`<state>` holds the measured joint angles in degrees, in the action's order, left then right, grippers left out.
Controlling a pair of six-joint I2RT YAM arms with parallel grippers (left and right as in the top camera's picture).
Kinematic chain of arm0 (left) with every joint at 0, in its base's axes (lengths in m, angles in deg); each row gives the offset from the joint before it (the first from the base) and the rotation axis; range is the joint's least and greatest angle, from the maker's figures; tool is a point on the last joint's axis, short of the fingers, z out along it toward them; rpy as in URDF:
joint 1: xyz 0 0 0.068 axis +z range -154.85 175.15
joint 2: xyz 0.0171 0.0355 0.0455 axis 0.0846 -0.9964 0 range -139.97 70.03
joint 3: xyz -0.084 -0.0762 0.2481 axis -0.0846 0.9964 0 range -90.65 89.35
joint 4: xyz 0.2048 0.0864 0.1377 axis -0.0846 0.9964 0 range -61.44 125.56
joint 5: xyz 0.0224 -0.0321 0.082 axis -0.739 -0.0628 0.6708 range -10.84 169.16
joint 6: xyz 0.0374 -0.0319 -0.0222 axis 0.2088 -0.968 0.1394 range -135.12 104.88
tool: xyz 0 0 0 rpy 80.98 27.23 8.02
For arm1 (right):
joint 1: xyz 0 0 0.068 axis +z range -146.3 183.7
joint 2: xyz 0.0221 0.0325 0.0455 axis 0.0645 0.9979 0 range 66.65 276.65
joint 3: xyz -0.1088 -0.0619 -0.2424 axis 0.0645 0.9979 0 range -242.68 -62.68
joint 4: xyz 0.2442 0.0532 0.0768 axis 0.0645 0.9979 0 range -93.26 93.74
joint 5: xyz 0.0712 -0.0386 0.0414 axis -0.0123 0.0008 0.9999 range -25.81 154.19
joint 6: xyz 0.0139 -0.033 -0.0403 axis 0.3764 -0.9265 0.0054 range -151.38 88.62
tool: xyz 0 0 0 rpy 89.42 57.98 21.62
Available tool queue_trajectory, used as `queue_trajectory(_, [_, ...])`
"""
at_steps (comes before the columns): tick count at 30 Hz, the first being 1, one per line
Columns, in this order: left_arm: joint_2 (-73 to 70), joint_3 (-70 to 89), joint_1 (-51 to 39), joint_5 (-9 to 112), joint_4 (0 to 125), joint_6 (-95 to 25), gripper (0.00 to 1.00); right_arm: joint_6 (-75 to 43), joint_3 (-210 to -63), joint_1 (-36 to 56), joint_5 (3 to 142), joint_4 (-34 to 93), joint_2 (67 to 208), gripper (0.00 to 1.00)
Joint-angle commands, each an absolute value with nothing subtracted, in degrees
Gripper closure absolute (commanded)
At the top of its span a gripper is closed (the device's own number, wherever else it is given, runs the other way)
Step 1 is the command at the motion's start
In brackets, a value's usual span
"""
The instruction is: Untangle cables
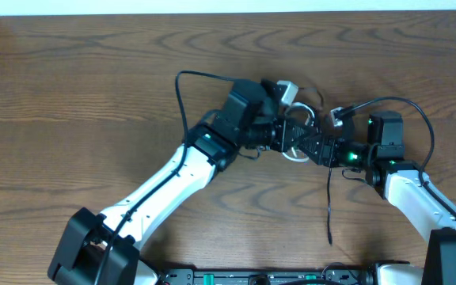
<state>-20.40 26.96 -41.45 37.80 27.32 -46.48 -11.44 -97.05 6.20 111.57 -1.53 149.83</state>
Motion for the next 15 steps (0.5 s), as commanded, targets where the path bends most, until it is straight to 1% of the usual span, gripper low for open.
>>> queue_trajectory(1, [-18.94, 26.24, -39.9, 30.85, 26.36, -48.14, 0.93, -11.13, -97.44, 6.4, 102.43, 0.92, 149.48, 0.67])
queue_trajectory(5, [-18.96, 26.24, -38.28, 33.25, 29.2, -46.45, 0.93, -14.76, -97.44, 6.37, 95.28, 7.26, 149.48, 0.76])
queue_trajectory(7, [-19.0, 26.24, -38.18, 34.19, 31.37, -45.06, 0.93, -17.25, -97.44, 6.37, 93.49, 9.86, 149.48, 0.77])
queue_trajectory(10, [-19.02, 26.24, -38.2, 37.43, 36.31, -43.39, 0.92, -19.68, -97.44, 6.37, 93.3, 12.35, 149.48, 0.76])
queue_trajectory(13, [-19.02, 26.24, -38.2, 40.42, 41.49, -43.18, 0.93, -20.6, -97.44, 6.35, 94.04, 13.9, 149.48, 0.73])
queue_trajectory(15, [-19.07, 26.24, -38.2, 40.86, 44.02, -42.52, 0.92, -23.28, -97.49, 6.24, 95.57, 13.84, 149.46, 0.67])
